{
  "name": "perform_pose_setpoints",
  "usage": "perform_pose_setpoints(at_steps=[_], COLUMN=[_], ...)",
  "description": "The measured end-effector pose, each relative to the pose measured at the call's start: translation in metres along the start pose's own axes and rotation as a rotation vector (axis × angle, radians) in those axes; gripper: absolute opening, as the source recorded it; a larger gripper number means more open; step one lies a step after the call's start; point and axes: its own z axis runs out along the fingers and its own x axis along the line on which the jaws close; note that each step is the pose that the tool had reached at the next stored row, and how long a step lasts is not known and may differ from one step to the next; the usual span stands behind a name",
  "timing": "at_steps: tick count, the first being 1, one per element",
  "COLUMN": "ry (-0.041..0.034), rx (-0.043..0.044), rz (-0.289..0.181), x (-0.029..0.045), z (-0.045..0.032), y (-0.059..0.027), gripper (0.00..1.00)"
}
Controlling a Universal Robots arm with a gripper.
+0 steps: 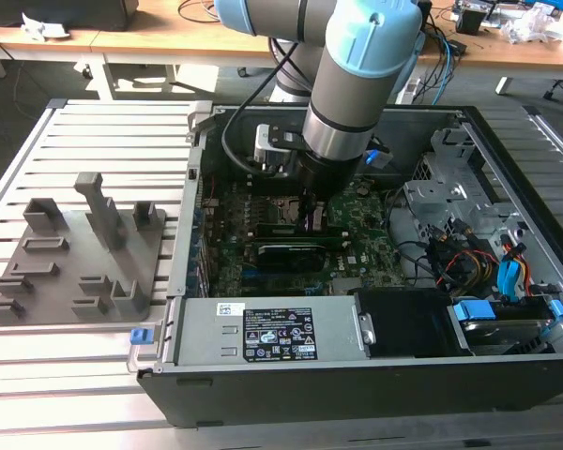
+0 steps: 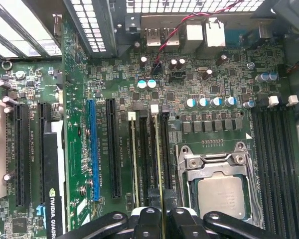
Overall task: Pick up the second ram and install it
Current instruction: 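Insert the second ram into the second slot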
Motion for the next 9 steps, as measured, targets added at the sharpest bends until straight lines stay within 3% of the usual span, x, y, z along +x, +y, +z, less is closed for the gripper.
perform_pose_setpoints(at_steps=[9], ry=[-0.0020], rx=[-0.0001], rz=[0.000], x=[0.0005], z=[0.0081], y=[-0.0009], gripper=[0.14])
